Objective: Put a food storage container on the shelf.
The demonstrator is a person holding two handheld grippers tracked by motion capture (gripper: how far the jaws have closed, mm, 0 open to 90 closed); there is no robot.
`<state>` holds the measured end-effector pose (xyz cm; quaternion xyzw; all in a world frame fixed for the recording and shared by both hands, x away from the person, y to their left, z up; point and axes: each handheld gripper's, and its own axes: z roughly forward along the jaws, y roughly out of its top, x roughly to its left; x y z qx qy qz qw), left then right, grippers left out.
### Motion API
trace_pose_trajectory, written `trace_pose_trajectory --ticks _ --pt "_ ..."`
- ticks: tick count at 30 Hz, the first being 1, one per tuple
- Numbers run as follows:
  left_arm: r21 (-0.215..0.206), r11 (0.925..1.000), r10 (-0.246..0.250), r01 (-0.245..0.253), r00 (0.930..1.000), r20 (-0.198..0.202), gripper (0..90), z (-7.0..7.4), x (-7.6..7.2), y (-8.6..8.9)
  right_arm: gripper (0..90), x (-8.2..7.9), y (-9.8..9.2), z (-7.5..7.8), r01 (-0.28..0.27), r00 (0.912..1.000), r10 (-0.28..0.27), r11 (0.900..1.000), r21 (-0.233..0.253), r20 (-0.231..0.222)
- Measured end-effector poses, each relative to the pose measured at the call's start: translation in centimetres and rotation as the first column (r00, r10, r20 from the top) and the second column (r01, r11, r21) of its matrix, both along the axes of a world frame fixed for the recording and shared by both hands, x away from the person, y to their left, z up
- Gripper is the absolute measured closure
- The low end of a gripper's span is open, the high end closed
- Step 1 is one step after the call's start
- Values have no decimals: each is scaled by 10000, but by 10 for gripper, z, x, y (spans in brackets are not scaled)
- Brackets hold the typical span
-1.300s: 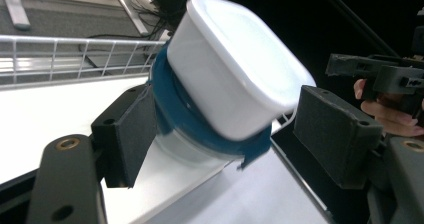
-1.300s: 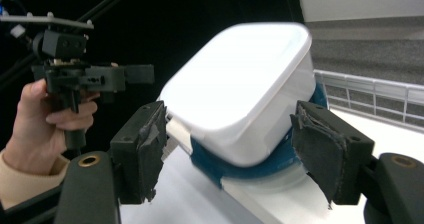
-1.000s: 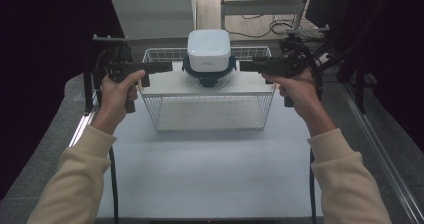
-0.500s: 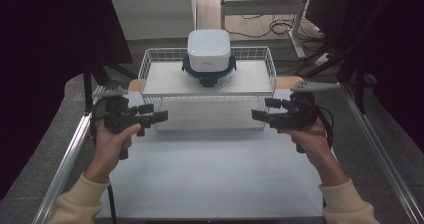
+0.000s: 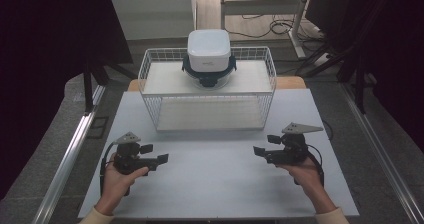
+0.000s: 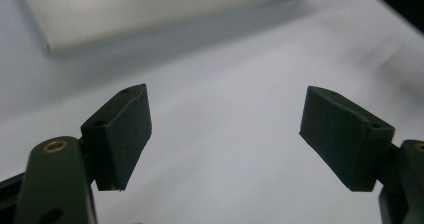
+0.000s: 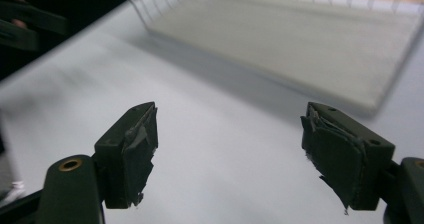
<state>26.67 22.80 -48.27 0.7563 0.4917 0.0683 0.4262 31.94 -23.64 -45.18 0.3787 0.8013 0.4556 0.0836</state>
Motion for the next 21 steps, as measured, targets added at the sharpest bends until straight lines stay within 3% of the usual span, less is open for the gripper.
trace_pose_trajectory --ticks 2,5,8,13,21 --pt "113 9996 250 -250 9997 -11 193 -7 1 1 218 1 0 -11 -23 9996 13 9995 -320 -296" --pt "407 9985 366 -368 9993 61 189 -11 1 0 214 3 0 -23 -6 9992 -20 9978 -660 -387" --pt "432 9984 371 -378 9992 177 191 -11 1 -2 214 2 -2 -27 212 9996 -230 9959 -875 -192" --pt "810 9960 370 -384 9991 189 184 -14 2 -5 217 -1 -5 -25 331 9994 -333 9969 -714 -23" --pt "728 9949 678 -694 9974 248 184 -14 6 -2 213 -2 -6 -28 211 9997 -217 9982 -560 -112"
